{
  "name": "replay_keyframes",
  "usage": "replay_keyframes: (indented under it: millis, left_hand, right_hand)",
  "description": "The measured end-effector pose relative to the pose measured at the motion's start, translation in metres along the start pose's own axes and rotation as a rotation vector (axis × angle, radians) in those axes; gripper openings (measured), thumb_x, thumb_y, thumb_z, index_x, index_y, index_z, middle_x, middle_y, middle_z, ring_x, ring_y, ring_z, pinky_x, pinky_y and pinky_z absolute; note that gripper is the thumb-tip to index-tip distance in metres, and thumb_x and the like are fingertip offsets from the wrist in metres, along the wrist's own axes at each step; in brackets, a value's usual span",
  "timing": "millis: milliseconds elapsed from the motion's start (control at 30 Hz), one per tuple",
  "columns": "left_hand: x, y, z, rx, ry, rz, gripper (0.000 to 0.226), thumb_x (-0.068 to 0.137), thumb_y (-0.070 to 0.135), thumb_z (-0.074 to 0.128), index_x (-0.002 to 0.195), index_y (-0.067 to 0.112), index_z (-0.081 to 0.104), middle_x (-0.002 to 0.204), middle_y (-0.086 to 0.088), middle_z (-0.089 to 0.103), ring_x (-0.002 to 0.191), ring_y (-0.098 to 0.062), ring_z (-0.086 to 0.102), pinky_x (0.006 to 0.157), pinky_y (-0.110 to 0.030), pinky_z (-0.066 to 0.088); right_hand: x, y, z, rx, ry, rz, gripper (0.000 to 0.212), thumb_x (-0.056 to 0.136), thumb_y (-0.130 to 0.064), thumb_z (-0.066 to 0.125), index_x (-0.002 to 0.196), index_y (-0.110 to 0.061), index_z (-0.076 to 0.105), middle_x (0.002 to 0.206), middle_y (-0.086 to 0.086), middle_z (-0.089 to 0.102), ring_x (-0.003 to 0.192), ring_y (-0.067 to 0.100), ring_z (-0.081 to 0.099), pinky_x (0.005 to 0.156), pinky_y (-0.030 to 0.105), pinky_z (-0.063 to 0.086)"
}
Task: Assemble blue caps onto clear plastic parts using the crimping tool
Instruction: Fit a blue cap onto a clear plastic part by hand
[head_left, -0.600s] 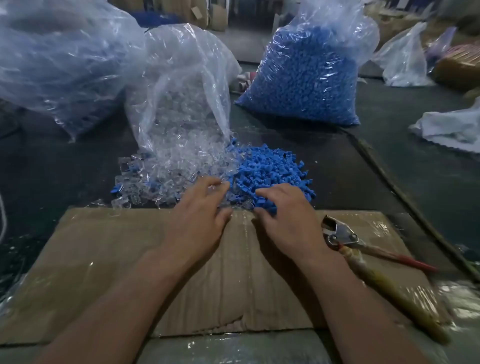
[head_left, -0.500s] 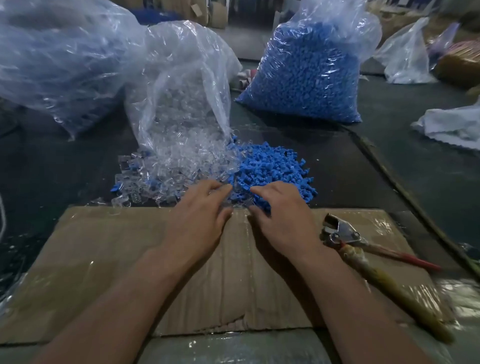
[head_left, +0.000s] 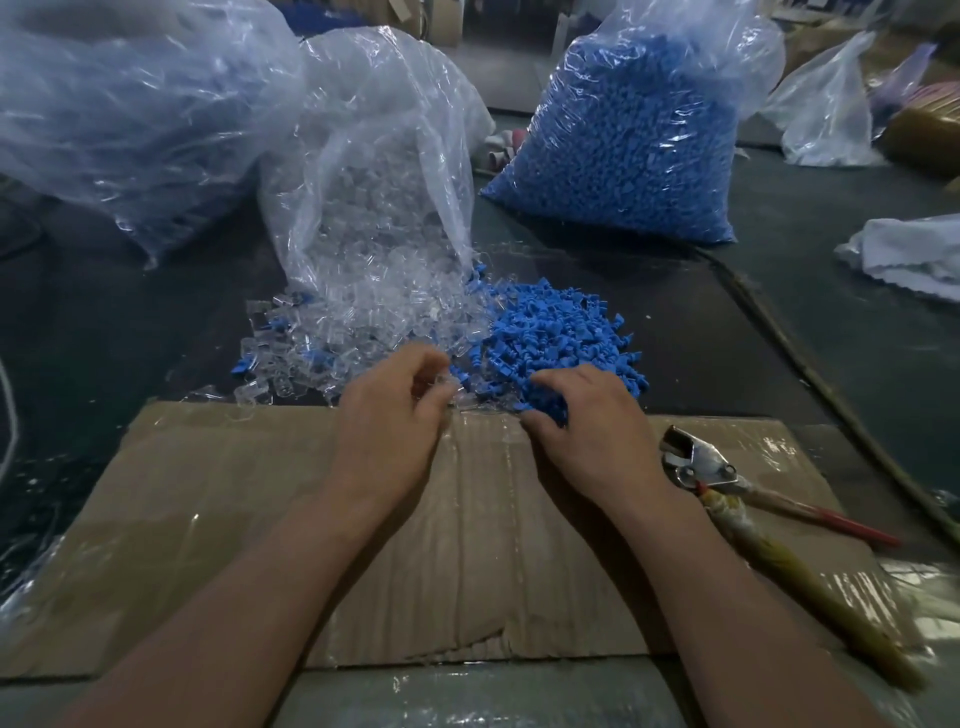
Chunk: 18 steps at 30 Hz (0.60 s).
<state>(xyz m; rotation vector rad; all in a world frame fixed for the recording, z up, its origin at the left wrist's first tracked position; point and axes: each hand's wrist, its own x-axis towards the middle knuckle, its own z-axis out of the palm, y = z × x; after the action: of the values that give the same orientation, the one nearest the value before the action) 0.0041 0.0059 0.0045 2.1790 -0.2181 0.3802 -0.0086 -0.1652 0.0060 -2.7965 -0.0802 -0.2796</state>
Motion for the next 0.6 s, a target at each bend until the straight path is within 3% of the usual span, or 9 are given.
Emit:
replay_keyframes:
  millis: [100,167,233,300,433,533,600]
  left_hand:
    - [-0.003,0.004,-0.003,-0.234,-0.037,-0.170,0.029,0.084,0.005,0.063,0.109,0.018,0.064,0.085,0.013,0.063,0.080,-0.002,0.060,0.078,-0.015,0.049]
    - [-0.007,0.008,-0.006,-0.512,-0.073,-0.346,0.027,0.083,-0.003,0.061,0.096,0.020,0.068,0.087,-0.004,0.069,0.085,-0.019,0.065,0.083,-0.033,0.053]
    - [-0.012,0.012,-0.011,-0.675,-0.090,-0.438,0.026,0.079,-0.007,0.061,0.087,0.017,0.070,0.085,-0.013,0.070,0.081,-0.028,0.065,0.078,-0.042,0.054]
    - [-0.014,0.013,-0.016,-0.778,-0.128,-0.476,0.022,0.076,-0.009,0.062,0.086,0.009,0.069,0.080,-0.013,0.071,0.074,-0.026,0.066,0.073,-0.040,0.055]
    - [-0.013,0.012,-0.020,-0.937,-0.198,-0.541,0.023,0.062,0.000,0.063,0.084,0.005,0.065,0.070,-0.008,0.071,0.064,-0.014,0.068,0.054,-0.023,0.055]
    - [-0.010,0.009,-0.020,-0.970,-0.235,-0.559,0.028,0.058,0.005,0.063,0.086,0.004,0.064,0.069,-0.007,0.071,0.066,-0.013,0.068,0.056,-0.021,0.056]
    - [-0.009,0.008,-0.020,-0.978,-0.248,-0.564,0.027,0.058,0.006,0.064,0.085,0.005,0.064,0.069,-0.007,0.071,0.066,-0.013,0.068,0.059,-0.021,0.056]
  right_hand:
    - [0.002,0.001,0.002,0.013,0.001,-0.029,0.033,0.088,-0.031,0.057,0.120,-0.023,0.056,0.110,-0.003,0.057,0.101,0.011,0.044,0.085,0.023,0.031]
    - [0.004,0.001,0.003,0.033,0.024,-0.034,0.029,0.087,-0.029,0.059,0.115,-0.022,0.060,0.105,-0.003,0.059,0.097,0.011,0.047,0.087,0.025,0.033]
    - [0.003,0.000,0.003,0.065,0.071,-0.031,0.026,0.084,-0.027,0.063,0.110,-0.021,0.063,0.097,-0.004,0.060,0.093,0.011,0.048,0.089,0.030,0.038]
    - [0.002,-0.001,0.003,0.122,0.128,-0.034,0.026,0.082,-0.026,0.065,0.107,-0.020,0.064,0.088,-0.010,0.055,0.086,0.007,0.046,0.086,0.028,0.037]
    - [0.000,-0.006,0.000,0.232,0.166,-0.052,0.020,0.084,-0.023,0.064,0.102,-0.015,0.067,0.084,-0.014,0.049,0.080,0.001,0.043,0.074,0.012,0.031]
    - [-0.004,-0.012,-0.004,0.424,0.191,-0.027,0.014,0.082,-0.019,0.066,0.095,-0.017,0.069,0.077,-0.019,0.052,0.072,-0.006,0.050,0.072,0.002,0.036]
    - [-0.007,-0.019,-0.006,0.678,0.159,0.010,0.012,0.080,-0.017,0.067,0.083,-0.029,0.067,0.069,-0.022,0.059,0.069,-0.008,0.057,0.067,0.003,0.041]
